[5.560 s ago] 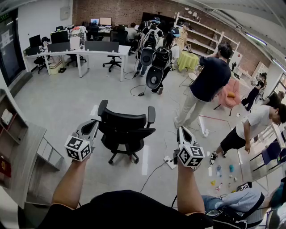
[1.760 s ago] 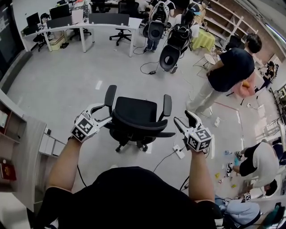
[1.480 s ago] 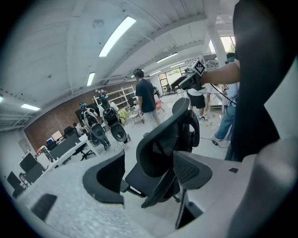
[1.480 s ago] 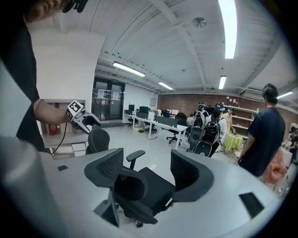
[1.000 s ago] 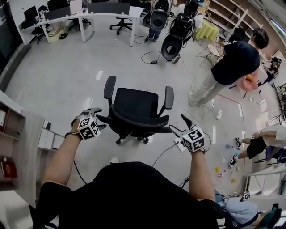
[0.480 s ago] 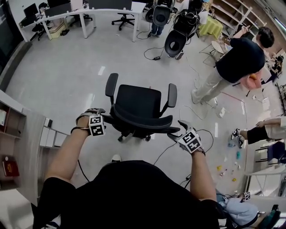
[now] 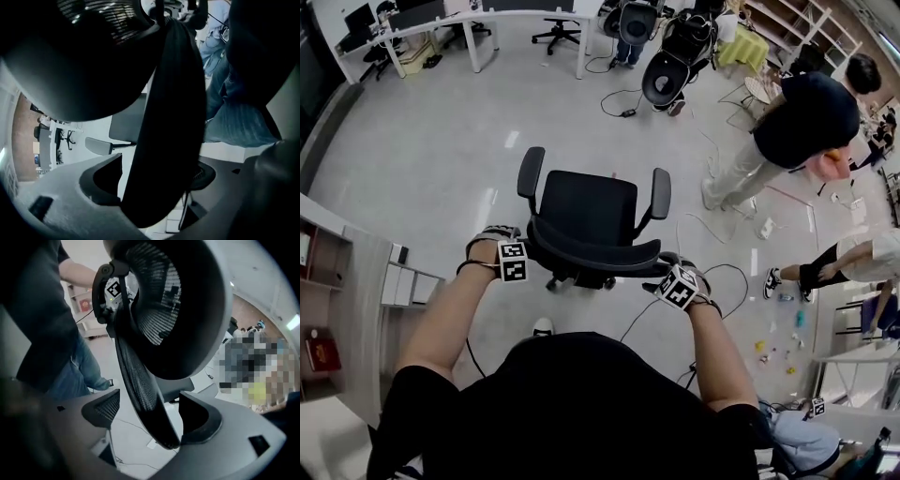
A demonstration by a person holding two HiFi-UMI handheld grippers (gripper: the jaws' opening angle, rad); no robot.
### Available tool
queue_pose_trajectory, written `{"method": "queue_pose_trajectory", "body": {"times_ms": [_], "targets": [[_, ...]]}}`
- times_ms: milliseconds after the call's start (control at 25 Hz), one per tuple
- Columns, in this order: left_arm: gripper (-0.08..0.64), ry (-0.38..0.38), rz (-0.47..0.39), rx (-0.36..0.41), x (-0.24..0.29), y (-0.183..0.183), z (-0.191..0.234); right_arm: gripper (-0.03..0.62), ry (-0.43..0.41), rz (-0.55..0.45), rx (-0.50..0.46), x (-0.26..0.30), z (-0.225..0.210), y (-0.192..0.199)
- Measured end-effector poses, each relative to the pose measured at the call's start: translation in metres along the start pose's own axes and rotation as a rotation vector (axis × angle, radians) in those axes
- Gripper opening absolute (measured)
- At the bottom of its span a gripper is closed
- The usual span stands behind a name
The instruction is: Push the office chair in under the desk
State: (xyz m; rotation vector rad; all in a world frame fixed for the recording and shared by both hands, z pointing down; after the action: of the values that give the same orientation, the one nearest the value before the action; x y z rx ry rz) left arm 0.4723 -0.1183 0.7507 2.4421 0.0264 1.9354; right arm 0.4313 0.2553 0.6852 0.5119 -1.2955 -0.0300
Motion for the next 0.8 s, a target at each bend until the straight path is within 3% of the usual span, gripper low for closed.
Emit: {"method": "queue_pose_trajectory", "body": {"times_ms": [160,480,520,600,800], "targets": [[0.368,0.023,0.019,-0.002,0.003,-0.002,0.004,0.377,-0.027,0.110,-0.093,0.020,0.004,0.009],[0.349,-0.025,-0.086,0.067,-0.001,-0.015,0.009,0.372,-0.003,0.119,-0.156,0.030,-0.006,0.012],[0.336,-0.033,-0.102,0.075,-0.002,-0.016,0.008,0.351,0.005,0.123,-0.172,0.031,-0.008,0.013],[0.323,-0.044,-0.116,0.081,-0.002,-0.017,0.007,0.245,0.024,0.133,-0.212,0.032,-0.010,0.014],[0.311,-0.056,-0.144,0.069,-0.004,-0.024,0.005,0.224,0.028,0.137,-0.247,0.029,-0.014,0.019]]}}
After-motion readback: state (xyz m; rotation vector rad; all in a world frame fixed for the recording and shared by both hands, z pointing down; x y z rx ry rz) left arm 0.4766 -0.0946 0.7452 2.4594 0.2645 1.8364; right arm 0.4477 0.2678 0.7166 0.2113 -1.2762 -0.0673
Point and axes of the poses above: the fingertips, and each gripper's own axes: x forward along the fingers, z to its left, y out of its underside, the point moved 3 cm from there along -x, backward along the fingers
